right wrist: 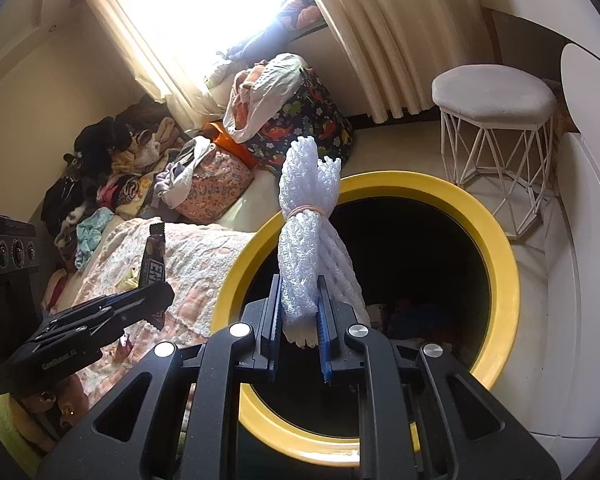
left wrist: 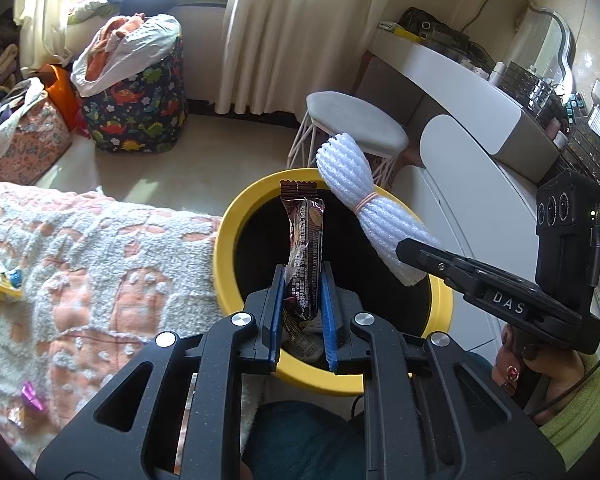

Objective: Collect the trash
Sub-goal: 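Open both grippers to drop the chocolate bar and foam sleeves into the bin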

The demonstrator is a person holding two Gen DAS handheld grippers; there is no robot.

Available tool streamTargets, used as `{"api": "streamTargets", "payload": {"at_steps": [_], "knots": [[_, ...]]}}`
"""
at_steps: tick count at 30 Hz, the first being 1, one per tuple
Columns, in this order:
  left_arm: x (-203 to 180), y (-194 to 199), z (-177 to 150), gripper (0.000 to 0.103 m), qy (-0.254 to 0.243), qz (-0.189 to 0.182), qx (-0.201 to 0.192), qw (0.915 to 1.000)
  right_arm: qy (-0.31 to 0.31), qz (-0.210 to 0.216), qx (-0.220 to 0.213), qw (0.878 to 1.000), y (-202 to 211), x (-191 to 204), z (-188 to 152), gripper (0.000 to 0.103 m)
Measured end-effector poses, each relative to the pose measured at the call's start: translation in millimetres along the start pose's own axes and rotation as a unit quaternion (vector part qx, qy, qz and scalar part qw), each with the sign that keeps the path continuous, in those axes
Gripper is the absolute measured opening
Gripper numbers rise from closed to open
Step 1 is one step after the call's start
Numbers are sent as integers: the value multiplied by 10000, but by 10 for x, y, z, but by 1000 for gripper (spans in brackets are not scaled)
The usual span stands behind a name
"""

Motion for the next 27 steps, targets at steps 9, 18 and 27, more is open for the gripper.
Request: {"api": "streamTargets", "payload": {"at_steps": [9,18,27], "knots": [[-204,-193,40,11,-135,-91,140,9998,-371,-118,18,9992,75,-256,-42,17],[-283,-303,92,35,-99,-103,184,9997,-482,-229,-156,9985,181,-350,6,40],[-146,-163,125,88,122,124,-115,9998,-283,-269,-296,9988,199,-286,35,50]]}}
Point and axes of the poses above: each gripper's, at about its wrist camera, not at the fingertips, and y roughly against the way its jaws point, x to its left, z to its top, the point moved 6 cm from there along -y, roughly the way its jaws point, and after that the axes turned 15 degrees about z, right-handed, at the moved point
